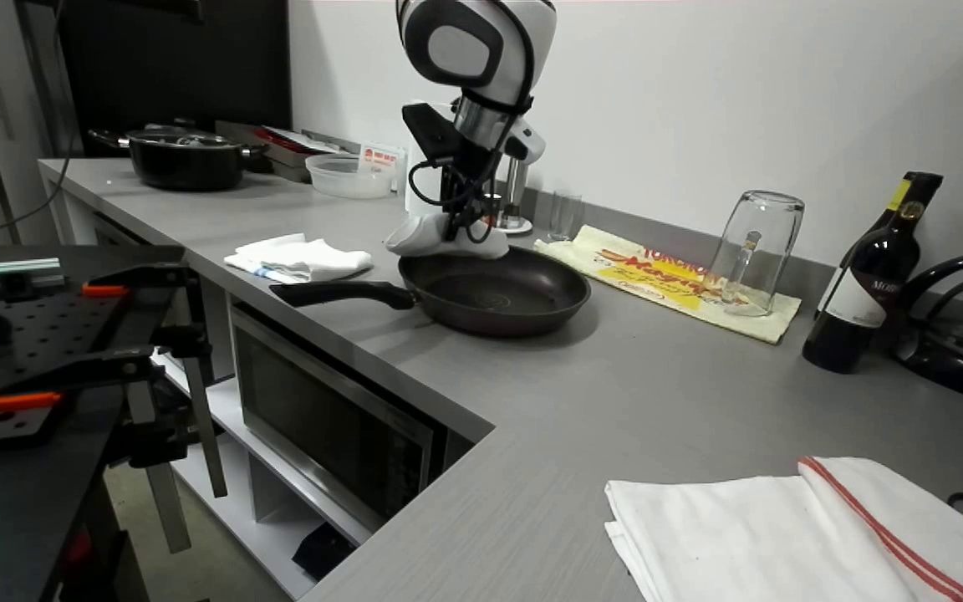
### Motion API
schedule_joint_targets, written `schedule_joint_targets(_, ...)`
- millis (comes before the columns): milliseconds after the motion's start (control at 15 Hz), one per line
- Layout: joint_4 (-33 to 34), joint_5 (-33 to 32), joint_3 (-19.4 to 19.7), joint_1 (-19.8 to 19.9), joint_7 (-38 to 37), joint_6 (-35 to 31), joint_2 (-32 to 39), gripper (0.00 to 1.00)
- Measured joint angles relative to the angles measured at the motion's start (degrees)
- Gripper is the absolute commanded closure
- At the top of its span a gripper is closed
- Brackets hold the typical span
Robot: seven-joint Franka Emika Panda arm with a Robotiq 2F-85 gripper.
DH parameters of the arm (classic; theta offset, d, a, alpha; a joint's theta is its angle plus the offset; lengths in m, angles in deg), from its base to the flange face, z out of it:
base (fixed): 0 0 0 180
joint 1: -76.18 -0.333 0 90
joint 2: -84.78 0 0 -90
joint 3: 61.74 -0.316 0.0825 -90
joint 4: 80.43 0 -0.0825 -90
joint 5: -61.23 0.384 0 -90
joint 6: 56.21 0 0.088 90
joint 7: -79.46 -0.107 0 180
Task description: Use the white towel farthest from you to wipe the pan
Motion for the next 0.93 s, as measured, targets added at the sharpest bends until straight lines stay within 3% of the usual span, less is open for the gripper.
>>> schedule_joint_targets(933,5.32,-3.73,-0.01,-0.21,2.0,-1.0,8.53,0.96)
